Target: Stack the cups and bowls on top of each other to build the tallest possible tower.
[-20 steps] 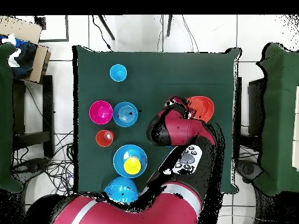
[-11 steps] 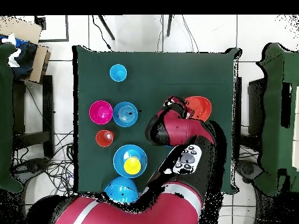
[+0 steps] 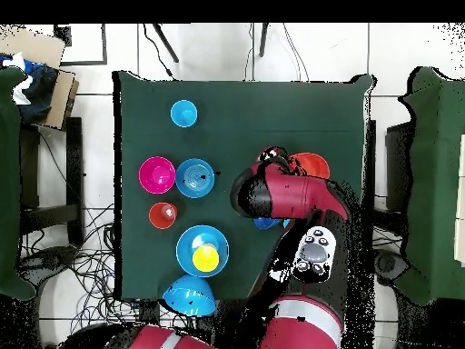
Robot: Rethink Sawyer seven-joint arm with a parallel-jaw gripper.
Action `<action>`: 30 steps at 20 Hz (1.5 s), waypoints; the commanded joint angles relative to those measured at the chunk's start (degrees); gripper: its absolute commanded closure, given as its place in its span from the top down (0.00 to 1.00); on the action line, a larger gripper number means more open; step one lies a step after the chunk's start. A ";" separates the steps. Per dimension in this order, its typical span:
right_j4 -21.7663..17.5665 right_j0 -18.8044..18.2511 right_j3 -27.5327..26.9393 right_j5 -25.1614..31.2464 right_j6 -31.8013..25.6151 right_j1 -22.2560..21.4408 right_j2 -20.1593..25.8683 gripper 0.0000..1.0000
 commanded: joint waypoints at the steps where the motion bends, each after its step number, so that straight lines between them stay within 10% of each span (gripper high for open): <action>1: -2.27 -2.14 -8.33 15.00 -12.28 -1.12 10.84 0.00; 12: -2.94 -2.84 -14.65 21.25 -11.95 -0.08 13.44 0.00; 30: -4.07 -1.67 -0.86 20.85 -8.97 -9.39 11.64 0.00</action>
